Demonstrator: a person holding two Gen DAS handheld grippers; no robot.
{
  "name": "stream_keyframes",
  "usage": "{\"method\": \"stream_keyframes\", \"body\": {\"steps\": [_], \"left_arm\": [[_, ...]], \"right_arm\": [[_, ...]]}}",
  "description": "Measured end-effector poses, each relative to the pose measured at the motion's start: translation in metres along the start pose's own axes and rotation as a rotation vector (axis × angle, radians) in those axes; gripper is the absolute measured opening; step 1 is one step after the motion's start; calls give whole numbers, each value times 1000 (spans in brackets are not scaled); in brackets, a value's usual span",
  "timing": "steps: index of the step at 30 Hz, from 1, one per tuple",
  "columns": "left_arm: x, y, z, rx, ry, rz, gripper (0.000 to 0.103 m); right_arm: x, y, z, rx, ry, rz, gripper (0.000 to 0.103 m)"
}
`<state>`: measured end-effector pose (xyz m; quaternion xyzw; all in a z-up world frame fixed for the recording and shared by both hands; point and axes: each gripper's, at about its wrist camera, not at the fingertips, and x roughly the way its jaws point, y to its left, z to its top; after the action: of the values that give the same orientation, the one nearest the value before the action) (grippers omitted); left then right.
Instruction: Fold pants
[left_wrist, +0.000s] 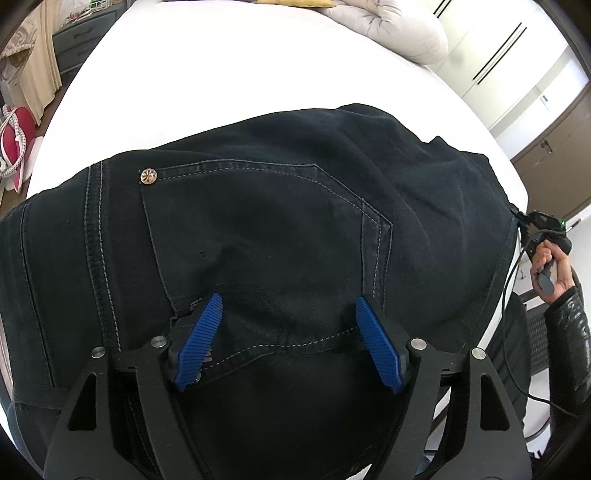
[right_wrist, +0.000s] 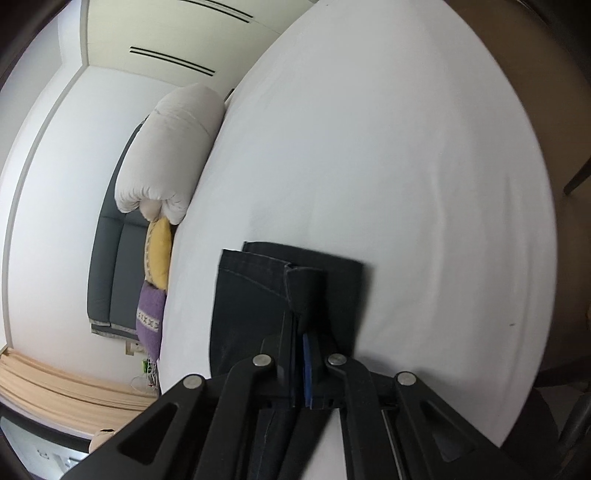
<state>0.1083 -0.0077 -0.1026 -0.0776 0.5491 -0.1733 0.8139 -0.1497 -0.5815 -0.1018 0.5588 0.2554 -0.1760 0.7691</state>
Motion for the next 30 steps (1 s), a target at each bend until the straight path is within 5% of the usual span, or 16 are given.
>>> {"method": "stream_keyframes", "body": {"steps": [15, 23, 26, 28, 30], "left_arm": [[-2, 3, -5, 21, -8, -25, 74], [-18, 18, -22, 4, -48, -76, 74], [-22, 23, -27, -12, -65, -89, 74], [-23, 24, -29, -15, -73, -92, 74], [-24, 26, -30, -14, -80, -94, 74]], "right_arm": [[-6, -6, 6, -23, -26, -68, 2], [-6, -22, 11, 40, -2, 27, 1], [-19, -14, 11, 6, -28, -2, 11], [-41, -10, 14, 7, -119, -62, 32], [-60, -11, 18, 37, -175, -64, 35]]}}
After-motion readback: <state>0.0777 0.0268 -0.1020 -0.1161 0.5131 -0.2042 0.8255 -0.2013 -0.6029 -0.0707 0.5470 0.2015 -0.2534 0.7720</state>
